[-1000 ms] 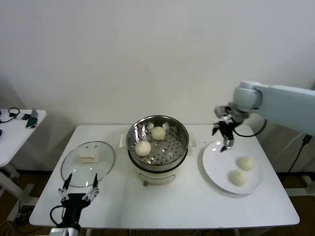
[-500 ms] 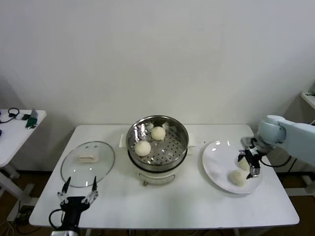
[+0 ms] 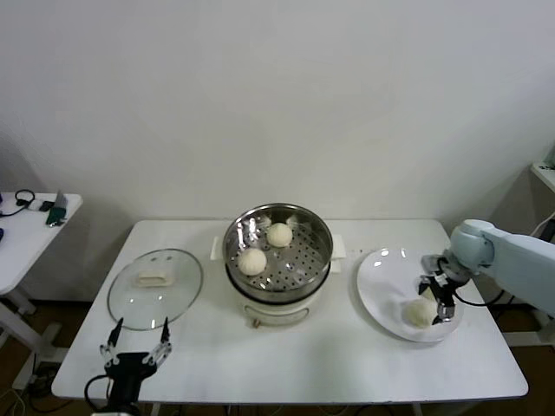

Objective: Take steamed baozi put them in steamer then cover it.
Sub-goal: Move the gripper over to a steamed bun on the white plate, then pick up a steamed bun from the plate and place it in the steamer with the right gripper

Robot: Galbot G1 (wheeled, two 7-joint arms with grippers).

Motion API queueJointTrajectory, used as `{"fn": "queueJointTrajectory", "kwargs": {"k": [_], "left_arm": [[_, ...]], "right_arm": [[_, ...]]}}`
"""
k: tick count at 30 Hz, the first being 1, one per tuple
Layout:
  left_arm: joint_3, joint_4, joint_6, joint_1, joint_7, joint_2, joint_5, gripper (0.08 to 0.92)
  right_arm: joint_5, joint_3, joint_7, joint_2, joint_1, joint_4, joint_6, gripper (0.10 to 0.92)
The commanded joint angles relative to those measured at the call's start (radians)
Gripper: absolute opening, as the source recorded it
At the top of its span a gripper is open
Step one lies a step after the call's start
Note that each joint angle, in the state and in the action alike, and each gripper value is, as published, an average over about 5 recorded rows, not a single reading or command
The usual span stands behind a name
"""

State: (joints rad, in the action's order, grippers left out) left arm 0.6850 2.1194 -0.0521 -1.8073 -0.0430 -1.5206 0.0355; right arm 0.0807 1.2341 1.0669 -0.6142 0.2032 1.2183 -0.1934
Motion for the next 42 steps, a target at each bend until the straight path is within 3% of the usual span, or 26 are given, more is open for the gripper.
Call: {"fn": "queueJointTrajectory", "kwargs": {"k": [1,9,19,25,34,42], "left_arm": [[0.003,-0.003,0.000,0.000,0.000,0.000,0.003,0.823],[0.004,-0.004,0.001,0.001,0.000,0.000,0.003,0.823],[0.003,-0.006,-0.002,-0.002,-0.001,-0.002,0.003,0.823],[0.003,-0.006,-0.003,-0.002,-0.001,-0.002,0.003,0.823],[-0.008,0.003,0.010,0.003,-0.010,0.001,0.001,0.823],[-0.015,0.020,0.024,0.002,-0.015,0.005,0.004,0.823]], "right_arm": [[-0.029,-0.035,0.000,-0.032,-0.049,-0.033,0.003,0.823],[-0.042,-0.038,0.007,-0.043,-0.061,-0.049,0.007,0.820],[-0.050,-0.039,0.020,-0.045,-0.053,-0.060,0.031,0.718],[-0.040,-0.029,0.020,-0.044,-0.027,-0.058,0.054,0.697],[0.015,0.117,0.076,-0.094,0.264,-0.032,0.252,0.704],[0.039,0.294,0.154,-0.259,0.652,0.003,0.477,0.704]]}}
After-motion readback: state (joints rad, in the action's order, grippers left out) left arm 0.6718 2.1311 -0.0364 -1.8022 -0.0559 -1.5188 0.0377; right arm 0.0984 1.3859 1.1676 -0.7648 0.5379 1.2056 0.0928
